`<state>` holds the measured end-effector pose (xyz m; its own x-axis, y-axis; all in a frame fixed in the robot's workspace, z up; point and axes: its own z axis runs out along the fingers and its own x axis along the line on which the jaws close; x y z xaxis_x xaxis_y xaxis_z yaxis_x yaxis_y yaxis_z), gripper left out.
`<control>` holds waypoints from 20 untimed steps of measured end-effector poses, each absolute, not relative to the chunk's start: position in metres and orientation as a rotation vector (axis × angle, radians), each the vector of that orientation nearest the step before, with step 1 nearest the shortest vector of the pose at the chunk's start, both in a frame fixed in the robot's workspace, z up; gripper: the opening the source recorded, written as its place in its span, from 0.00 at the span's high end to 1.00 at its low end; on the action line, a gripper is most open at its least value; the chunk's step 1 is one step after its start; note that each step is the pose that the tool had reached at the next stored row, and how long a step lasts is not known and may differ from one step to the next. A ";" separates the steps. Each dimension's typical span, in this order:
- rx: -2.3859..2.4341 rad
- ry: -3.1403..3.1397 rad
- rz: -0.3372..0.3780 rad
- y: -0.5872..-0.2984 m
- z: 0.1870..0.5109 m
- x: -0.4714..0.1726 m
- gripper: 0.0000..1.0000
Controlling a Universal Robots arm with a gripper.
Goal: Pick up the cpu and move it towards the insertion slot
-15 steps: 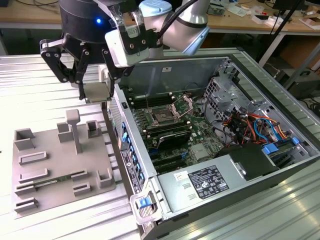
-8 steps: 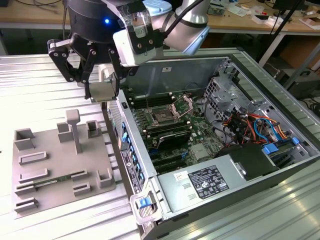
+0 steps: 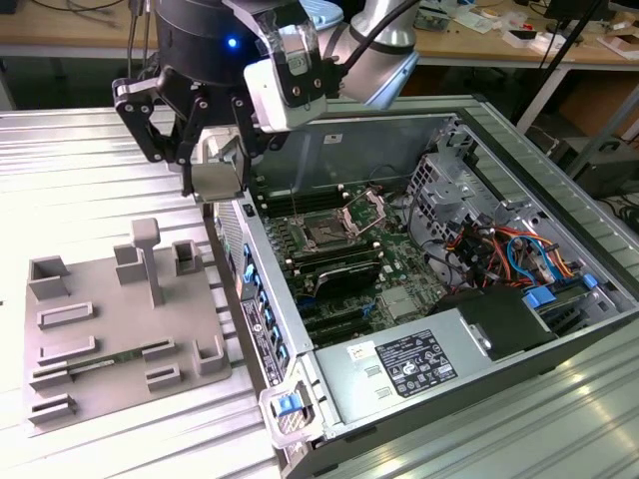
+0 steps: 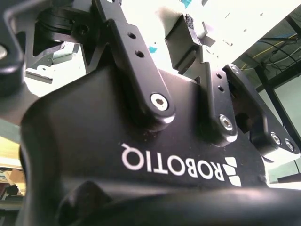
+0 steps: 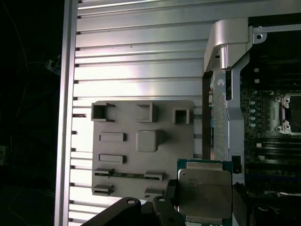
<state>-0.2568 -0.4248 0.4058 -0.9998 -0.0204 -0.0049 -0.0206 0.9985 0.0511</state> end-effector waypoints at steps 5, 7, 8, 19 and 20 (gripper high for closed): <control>-0.032 3.136 0.080 -0.425 0.406 -0.251 0.46; -0.032 3.136 0.080 -0.425 0.406 -0.249 0.46; -0.032 3.136 0.080 -0.425 0.406 -0.247 0.46; -0.032 3.136 0.080 -0.425 0.406 -0.233 0.46; -0.032 3.136 0.080 -0.425 0.406 -0.232 0.46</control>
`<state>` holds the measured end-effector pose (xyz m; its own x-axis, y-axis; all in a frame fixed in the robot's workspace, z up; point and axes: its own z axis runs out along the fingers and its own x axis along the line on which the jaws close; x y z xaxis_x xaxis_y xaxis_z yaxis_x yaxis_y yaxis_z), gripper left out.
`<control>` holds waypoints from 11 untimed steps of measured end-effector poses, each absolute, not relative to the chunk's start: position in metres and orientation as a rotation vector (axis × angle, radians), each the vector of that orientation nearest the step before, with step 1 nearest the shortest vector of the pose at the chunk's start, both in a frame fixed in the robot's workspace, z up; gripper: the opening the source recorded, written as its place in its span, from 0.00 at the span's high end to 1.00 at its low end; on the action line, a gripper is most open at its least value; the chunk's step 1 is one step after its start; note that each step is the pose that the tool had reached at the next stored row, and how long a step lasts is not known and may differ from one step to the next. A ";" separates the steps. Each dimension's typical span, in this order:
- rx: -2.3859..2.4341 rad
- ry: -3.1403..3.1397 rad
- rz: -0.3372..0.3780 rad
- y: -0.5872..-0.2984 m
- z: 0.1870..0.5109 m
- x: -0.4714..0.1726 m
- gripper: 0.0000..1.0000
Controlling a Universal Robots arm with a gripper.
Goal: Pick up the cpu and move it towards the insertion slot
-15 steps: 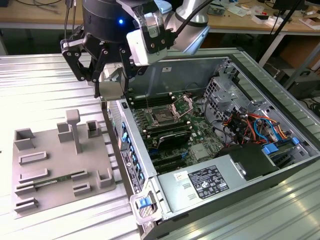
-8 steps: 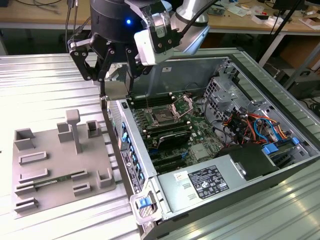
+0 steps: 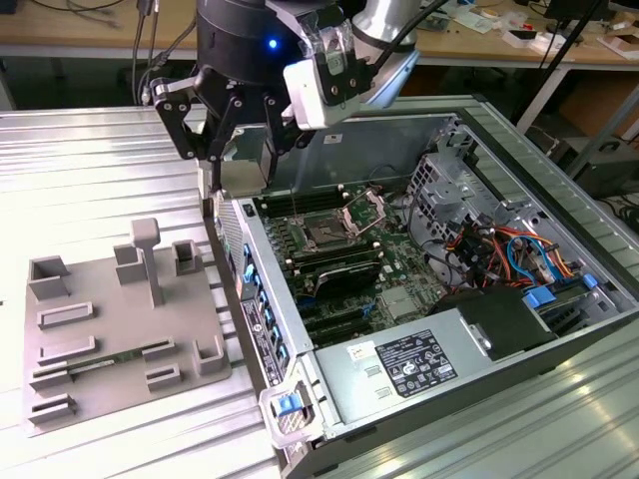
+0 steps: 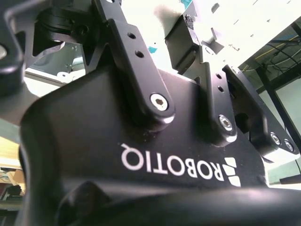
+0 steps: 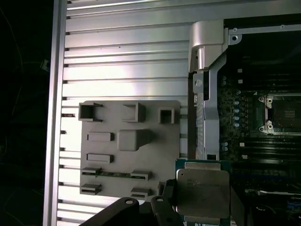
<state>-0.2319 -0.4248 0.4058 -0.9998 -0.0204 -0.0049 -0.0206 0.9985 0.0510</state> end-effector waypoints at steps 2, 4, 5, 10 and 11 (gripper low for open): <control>-0.032 3.136 0.080 -0.425 0.406 -0.230 0.46; -0.032 3.136 0.080 -0.425 0.406 -0.228 0.46; -0.032 3.136 0.080 -0.425 0.406 -0.227 0.46; -0.032 3.136 0.080 -0.425 0.406 -0.221 0.46; -0.032 3.136 0.080 -0.425 0.406 -0.220 0.46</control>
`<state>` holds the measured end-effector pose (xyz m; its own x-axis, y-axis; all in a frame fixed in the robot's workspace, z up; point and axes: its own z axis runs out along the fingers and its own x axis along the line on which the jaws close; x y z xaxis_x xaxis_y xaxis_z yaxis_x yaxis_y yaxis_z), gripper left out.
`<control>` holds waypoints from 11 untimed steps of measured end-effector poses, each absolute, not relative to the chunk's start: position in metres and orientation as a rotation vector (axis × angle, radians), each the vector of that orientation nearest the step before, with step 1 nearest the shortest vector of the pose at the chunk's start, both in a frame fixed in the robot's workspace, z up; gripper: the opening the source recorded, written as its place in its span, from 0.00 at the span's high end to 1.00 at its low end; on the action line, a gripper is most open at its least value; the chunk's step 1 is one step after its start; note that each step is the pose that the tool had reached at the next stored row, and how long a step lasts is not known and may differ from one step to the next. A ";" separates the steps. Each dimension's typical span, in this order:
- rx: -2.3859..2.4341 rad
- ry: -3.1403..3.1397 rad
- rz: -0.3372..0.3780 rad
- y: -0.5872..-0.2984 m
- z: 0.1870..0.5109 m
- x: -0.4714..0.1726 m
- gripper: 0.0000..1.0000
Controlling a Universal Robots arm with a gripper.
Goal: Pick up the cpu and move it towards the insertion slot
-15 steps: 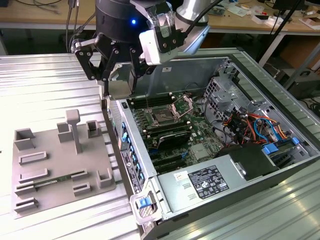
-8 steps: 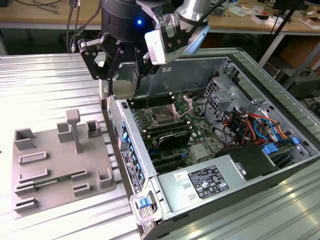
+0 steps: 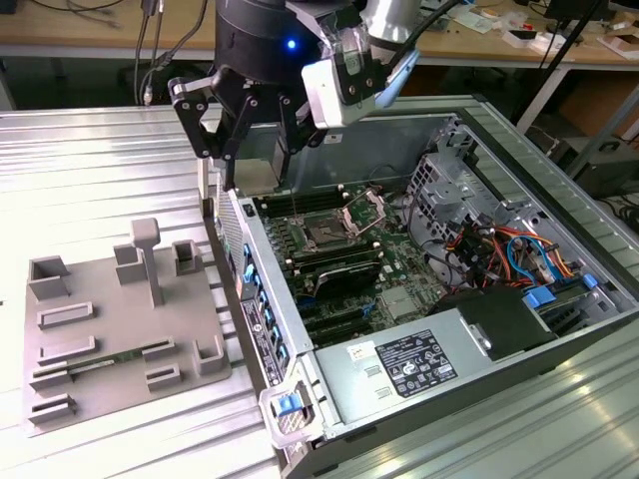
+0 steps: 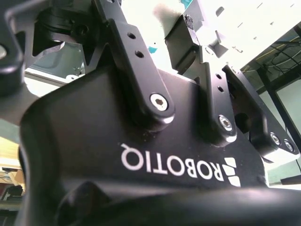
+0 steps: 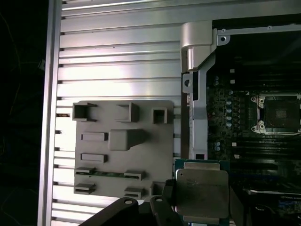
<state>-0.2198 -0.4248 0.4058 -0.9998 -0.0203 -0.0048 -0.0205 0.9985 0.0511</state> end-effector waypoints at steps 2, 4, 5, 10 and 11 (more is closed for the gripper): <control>-0.032 3.136 0.080 -0.425 0.406 -0.218 0.46; -0.032 3.136 0.080 -0.425 0.406 -0.215 0.46; -0.032 3.136 0.080 -0.425 0.406 -0.215 0.46; -0.032 3.136 0.080 -0.425 0.406 -0.208 0.46; -0.032 3.136 0.080 -0.425 0.406 -0.207 0.46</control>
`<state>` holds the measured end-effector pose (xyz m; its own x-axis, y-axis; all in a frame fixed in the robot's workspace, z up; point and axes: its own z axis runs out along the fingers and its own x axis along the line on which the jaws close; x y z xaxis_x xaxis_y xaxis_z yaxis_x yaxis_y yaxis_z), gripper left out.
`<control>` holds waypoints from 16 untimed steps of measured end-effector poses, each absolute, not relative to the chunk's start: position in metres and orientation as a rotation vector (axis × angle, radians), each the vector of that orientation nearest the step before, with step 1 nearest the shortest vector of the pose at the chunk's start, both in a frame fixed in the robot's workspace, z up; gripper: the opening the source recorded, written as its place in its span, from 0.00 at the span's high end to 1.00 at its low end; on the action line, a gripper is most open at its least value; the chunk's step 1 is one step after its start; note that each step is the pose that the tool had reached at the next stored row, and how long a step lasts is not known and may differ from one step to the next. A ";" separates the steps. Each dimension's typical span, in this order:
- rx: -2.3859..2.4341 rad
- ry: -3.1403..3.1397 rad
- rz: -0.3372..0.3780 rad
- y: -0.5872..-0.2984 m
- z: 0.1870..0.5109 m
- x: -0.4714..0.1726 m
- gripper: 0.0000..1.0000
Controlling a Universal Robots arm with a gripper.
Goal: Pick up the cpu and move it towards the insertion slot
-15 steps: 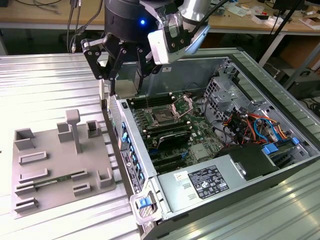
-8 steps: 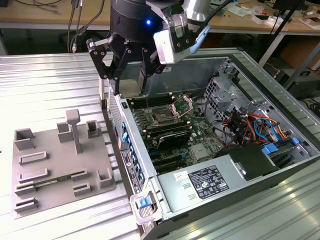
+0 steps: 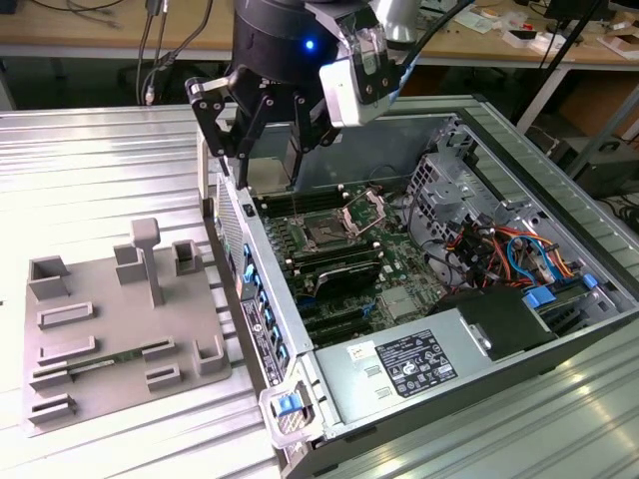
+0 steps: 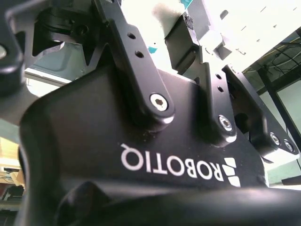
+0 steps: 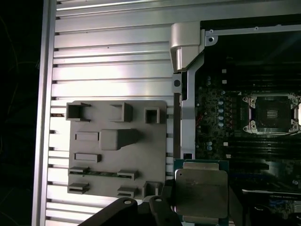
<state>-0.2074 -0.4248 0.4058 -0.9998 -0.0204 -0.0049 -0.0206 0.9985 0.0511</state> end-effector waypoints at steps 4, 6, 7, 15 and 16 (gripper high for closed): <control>-0.032 3.136 0.080 -0.425 0.406 -0.203 0.46; -0.032 3.136 0.080 -0.425 0.406 -0.199 0.46; -0.032 3.136 0.080 -0.425 0.406 -0.197 0.46; -0.032 3.136 0.080 -0.425 0.406 -0.186 0.46; -0.032 3.136 0.080 -0.425 0.406 -0.184 0.46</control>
